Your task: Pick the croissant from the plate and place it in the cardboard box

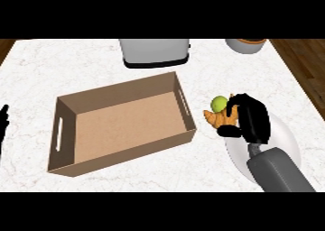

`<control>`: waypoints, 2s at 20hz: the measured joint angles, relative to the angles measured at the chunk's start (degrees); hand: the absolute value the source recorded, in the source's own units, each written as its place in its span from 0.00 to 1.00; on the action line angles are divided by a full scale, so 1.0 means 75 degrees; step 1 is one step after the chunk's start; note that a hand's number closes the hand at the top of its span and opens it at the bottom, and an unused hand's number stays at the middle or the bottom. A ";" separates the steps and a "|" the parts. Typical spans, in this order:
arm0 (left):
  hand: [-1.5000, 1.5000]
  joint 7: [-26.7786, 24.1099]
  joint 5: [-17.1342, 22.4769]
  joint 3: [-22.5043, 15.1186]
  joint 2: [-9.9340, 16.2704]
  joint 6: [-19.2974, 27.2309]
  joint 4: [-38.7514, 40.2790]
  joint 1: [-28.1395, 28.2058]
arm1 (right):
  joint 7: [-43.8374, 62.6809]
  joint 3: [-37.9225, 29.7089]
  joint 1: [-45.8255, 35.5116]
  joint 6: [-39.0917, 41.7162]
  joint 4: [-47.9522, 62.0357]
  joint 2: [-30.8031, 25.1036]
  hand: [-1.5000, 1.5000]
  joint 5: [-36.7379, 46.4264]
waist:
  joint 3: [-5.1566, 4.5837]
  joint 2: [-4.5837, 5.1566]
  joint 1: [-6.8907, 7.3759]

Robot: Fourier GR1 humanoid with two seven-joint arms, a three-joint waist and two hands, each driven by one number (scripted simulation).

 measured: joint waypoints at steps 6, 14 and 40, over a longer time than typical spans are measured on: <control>0.50 -0.0030 -0.0027 -0.0136 -0.0068 -0.0112 -0.0119 -0.0140 | 0.2534 0.0748 -0.0479 0.0571 -0.1498 0.1310 1.00 0.1377 | 0.0043 0.0134 0.0310; 0.50 0.0045 -0.0099 -0.0319 -0.0189 -0.0342 -0.0152 -0.0655 | 0.6177 0.1595 -0.2504 0.1854 -0.2336 0.1890 1.00 0.2101 | 0.0098 0.0368 0.0891; 0.50 0.0075 -0.0482 -0.0418 -0.0592 -0.0598 0.0179 -0.1519 | 0.5643 0.0886 -0.5550 -0.1225 0.3582 0.1983 0.00 -0.1197 | 0.0124 0.0589 0.1478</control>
